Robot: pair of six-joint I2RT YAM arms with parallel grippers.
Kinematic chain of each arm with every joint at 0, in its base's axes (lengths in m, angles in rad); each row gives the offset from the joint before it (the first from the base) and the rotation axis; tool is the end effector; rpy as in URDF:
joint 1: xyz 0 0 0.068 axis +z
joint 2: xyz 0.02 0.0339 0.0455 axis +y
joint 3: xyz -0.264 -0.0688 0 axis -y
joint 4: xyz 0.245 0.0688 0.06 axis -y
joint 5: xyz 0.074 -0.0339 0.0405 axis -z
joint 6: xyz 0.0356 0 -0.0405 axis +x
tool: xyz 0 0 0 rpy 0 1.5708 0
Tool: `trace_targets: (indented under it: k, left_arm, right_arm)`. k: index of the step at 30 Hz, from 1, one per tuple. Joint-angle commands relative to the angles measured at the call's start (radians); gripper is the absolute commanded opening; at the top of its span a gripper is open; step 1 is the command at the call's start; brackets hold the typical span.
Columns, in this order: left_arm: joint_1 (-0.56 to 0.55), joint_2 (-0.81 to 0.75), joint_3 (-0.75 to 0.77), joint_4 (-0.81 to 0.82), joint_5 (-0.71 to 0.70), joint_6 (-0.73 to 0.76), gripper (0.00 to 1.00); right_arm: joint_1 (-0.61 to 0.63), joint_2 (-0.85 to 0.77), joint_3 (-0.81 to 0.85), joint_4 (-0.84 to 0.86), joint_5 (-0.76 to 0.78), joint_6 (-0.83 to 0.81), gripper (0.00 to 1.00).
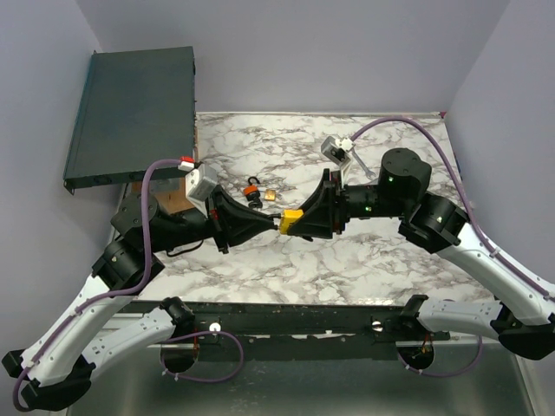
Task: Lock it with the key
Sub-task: Lock the lock.
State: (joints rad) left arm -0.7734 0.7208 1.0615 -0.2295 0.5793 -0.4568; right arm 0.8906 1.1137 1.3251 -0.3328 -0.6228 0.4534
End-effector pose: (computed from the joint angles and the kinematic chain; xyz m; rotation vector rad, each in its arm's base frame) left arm 0.0835 -0.1087 0.4377 0.7608 1.4617 -1.3890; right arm 0.1301 0.1939 0.4480 -0.9135 1.6872 1.4819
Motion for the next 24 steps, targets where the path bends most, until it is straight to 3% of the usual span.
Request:
trace_targets:
  k: [1,24]
  left_arm:
    - [-0.085,0.085,-0.079,-0.167,0.198,-0.009,0.00]
    - [-0.127,0.145,-0.132,-0.083,0.153,-0.086,0.00]
  right_arm:
    - [0.010,0.060,0.087,0.354,0.097,0.060,0.01]
    - [0.010,0.117,0.135,0.344,0.100,0.061,0.01]
